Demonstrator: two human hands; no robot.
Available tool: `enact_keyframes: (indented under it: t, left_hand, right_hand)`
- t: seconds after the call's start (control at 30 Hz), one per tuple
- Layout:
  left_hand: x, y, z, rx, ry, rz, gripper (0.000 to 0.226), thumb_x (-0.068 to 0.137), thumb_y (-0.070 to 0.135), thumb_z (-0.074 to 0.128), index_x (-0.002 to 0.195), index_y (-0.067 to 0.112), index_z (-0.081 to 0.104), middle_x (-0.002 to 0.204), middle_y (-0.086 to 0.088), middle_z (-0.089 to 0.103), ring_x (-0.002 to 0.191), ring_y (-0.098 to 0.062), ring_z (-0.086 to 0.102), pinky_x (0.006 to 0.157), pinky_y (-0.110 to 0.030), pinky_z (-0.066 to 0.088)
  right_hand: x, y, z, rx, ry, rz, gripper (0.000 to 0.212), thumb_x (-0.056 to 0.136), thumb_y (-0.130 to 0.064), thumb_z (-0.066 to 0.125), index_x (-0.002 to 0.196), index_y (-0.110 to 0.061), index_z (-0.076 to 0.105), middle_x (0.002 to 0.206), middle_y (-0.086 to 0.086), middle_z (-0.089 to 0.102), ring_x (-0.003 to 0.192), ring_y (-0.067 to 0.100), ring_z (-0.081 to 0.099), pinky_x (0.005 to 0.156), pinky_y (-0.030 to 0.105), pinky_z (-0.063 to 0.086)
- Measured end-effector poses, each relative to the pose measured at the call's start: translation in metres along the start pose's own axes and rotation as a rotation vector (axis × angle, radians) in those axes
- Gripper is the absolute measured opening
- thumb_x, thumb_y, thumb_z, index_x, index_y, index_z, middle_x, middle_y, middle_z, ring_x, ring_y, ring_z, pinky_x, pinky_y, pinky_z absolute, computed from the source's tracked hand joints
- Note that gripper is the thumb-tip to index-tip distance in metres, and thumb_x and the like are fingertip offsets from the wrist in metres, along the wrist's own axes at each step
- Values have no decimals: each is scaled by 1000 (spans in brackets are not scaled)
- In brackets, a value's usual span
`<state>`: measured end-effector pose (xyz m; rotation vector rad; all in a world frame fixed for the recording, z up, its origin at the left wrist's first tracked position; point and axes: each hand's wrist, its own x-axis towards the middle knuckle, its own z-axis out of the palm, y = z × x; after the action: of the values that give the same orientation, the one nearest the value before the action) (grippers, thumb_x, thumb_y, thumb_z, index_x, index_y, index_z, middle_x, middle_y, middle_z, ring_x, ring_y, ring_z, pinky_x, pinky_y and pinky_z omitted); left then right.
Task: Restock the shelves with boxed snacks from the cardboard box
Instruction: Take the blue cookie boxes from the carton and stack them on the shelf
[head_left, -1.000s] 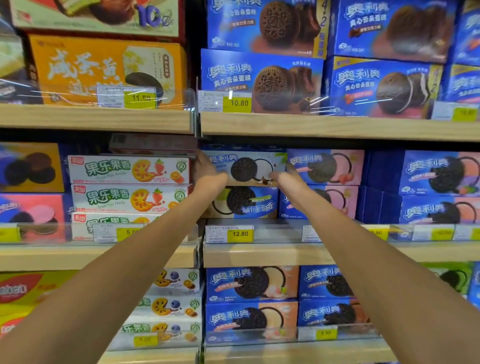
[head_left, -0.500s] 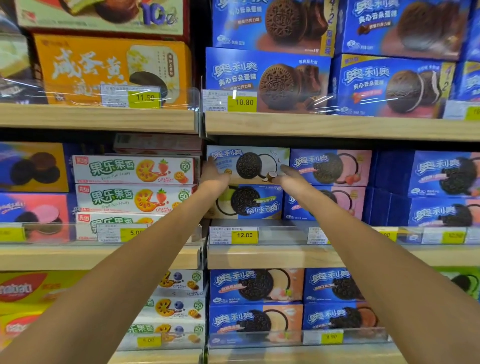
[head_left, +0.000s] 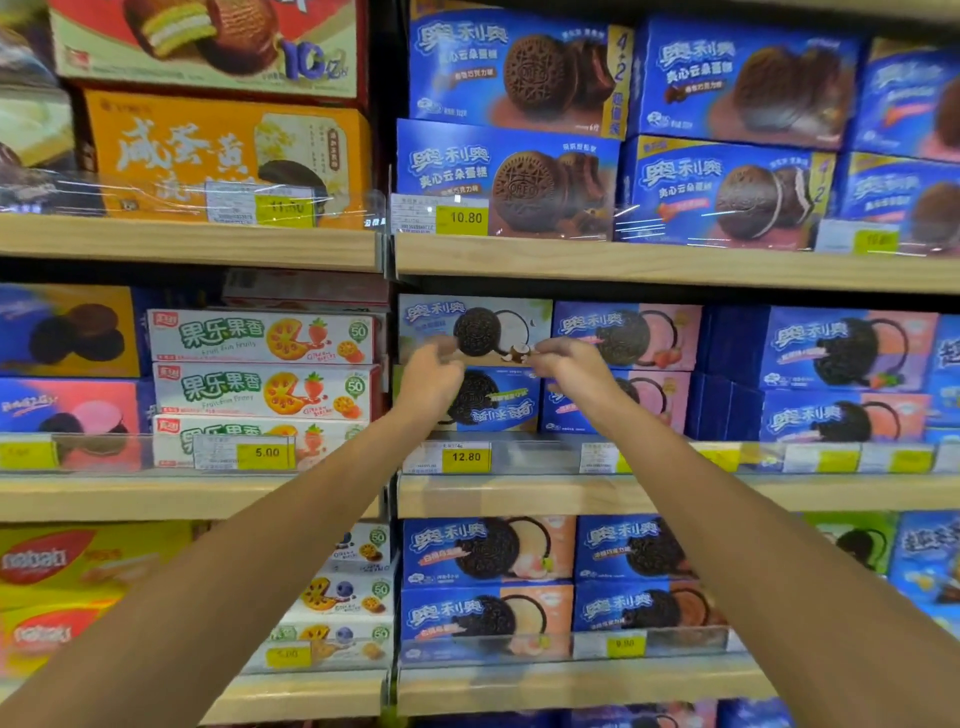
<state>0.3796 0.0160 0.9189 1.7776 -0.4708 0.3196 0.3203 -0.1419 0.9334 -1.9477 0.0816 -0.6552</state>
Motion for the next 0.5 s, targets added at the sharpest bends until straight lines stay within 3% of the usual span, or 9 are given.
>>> enact_keyframes:
  t: [0.13,0.2,0.23,0.37,0.5]
  left_hand:
    - [-36,7,20,-77,18,47,26,91,1,50,112,10,61,120,-9,62,109,-20,58,85,-24,52]
    - [-55,8,28,-120,-13,49,22,90,0,49,107,10,60,114,-10,63,105,-22,60,87,-33,53]
    - [-63,11,30,-114,-40,60,21,91,0,48,108,6,59,109,-10,63,99,-21,61,83,-29,52]
    - [-111,9,48,-176,-110,13,14,91,-1,50,96,8,59,86,-4,60,68,-9,57,62,-19,46]
    - [-157,-17,76,-222,-136,-153,23,91,-1,46,82,17,57,70,-2,61,50,-8,57,54,-28,44]
  right_hand:
    - [-33,3,-10,140,28,-19,20,92,2,43,90,-10,60,85,11,64,66,14,60,53,17,46]
    - [-51,7,-16,163,41,-39,27,93,3,40,79,-13,58,73,7,62,50,6,57,47,17,45]
    - [-59,9,-18,165,31,-43,29,93,3,39,77,-14,56,70,6,62,45,3,56,45,18,45]
    - [-103,34,-32,168,-26,18,32,92,4,38,72,-13,55,65,6,59,39,2,52,41,18,41]
    - [-145,84,-48,144,-90,135,30,91,4,40,69,-12,55,65,8,59,40,5,55,42,19,44]
